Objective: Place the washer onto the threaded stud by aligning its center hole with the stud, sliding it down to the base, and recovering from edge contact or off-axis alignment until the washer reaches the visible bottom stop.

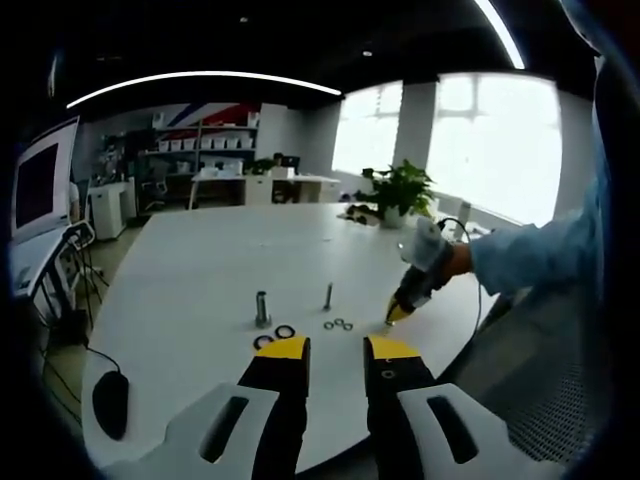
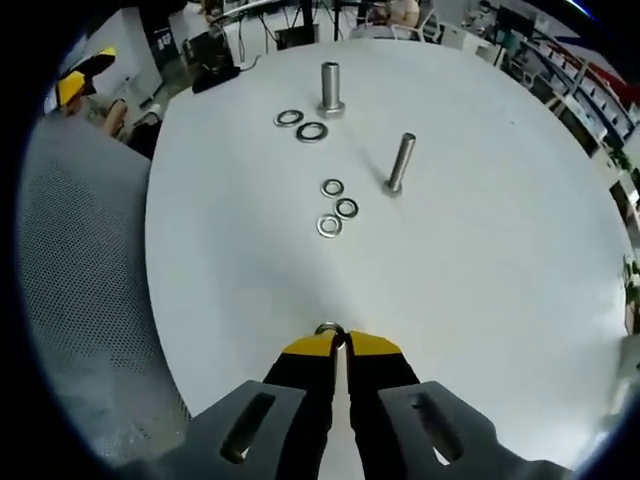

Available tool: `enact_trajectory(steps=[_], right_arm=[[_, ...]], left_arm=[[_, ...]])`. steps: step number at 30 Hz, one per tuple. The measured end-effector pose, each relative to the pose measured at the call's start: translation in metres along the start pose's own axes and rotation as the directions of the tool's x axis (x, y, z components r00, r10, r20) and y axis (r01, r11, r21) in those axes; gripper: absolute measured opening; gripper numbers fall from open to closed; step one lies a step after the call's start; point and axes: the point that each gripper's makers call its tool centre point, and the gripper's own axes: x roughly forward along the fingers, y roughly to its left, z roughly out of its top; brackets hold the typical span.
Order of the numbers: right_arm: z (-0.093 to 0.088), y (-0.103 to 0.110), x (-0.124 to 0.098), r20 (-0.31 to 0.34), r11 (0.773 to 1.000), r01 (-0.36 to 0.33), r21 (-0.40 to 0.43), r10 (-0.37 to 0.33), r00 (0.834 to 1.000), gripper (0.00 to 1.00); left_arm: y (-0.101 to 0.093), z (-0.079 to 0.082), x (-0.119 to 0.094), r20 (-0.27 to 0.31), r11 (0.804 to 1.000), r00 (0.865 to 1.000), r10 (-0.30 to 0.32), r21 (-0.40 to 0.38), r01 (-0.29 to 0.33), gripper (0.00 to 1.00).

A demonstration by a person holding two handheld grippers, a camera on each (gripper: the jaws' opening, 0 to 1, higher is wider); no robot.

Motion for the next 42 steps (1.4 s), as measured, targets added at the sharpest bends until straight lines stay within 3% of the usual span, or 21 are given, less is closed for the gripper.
enact_trajectory(steps=[20, 29, 42], right_arm=[[0.062, -0.007, -0.036, 0.183, 1.000, 0.016, 0.003, -0.016, 0.983, 0.05], [0.100, -0.024, -0.047, 0.201, 0.998, 0.044, -0.044, -0.034, 0.979, 0.05], [0.132, -0.043, -0.038, 0.137, 0.994, 0.072, -0.088, -0.060, 0.989, 0.05]], left_arm=[[0.000, 0.001, 0.000, 0.011, 1.000, 1.000, -0.002, -0.002, 0.002, 0.18], [0.001, 0.004, 0.000, 0.024, 1.000, 1.000, -0.001, -0.005, 0.001, 0.18], [0.000, 0.006, 0.000, 0.027, 1.000, 1.000, -0.003, -0.006, 0.003, 0.18]])
